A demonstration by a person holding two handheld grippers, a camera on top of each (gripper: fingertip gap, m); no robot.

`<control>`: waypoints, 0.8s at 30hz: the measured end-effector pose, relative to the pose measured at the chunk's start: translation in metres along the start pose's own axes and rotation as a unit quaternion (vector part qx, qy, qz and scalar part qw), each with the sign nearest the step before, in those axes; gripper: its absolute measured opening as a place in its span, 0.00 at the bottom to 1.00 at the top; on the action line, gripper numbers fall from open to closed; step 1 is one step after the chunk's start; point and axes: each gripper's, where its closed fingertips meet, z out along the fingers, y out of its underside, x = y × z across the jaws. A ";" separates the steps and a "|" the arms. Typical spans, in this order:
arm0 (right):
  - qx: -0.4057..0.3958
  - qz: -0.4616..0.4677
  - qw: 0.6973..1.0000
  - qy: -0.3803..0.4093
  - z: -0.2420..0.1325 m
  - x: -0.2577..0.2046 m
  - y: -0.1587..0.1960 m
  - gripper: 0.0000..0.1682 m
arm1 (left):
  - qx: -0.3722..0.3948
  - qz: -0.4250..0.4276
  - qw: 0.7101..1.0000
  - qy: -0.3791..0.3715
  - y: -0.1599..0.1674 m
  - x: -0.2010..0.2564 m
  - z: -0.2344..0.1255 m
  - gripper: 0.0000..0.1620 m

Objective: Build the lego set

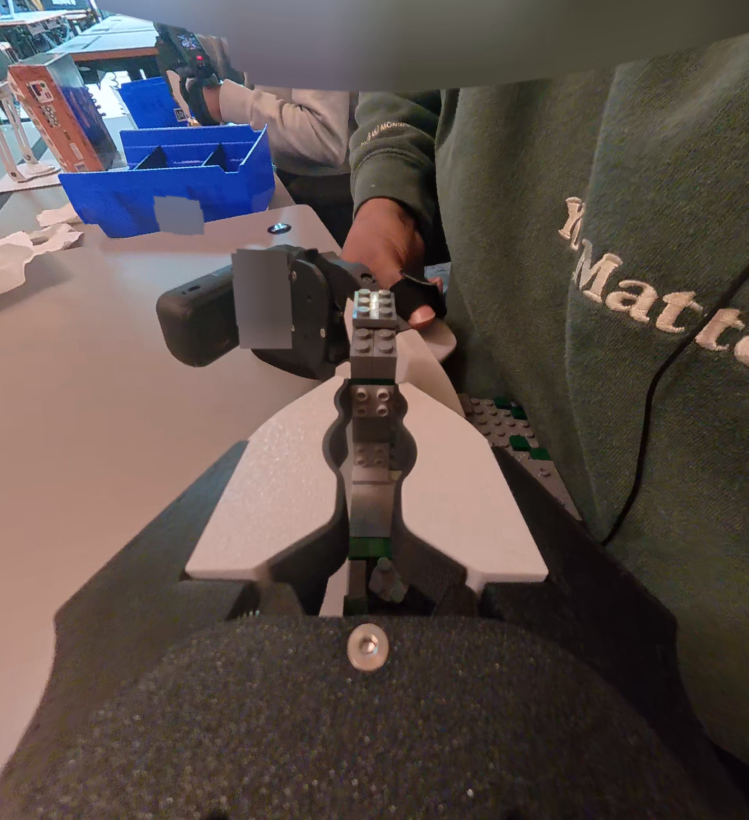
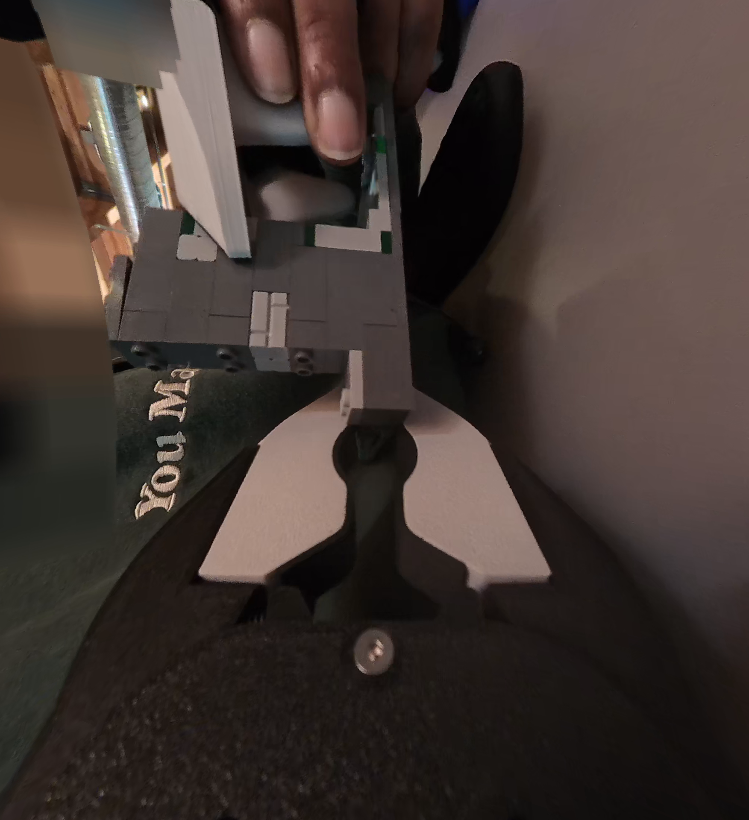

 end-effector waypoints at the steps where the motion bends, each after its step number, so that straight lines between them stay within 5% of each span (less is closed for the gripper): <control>1: 0.002 0.006 1.000 0.000 0.000 0.001 0.000 0.07 | -0.004 0.004 1.000 -0.001 0.000 0.001 0.001 0.10; 24: 0.001 0.018 1.000 0.009 -0.010 0.010 -0.017 0.05 | -0.006 0.034 0.998 -0.044 0.001 -0.016 -0.003 0.10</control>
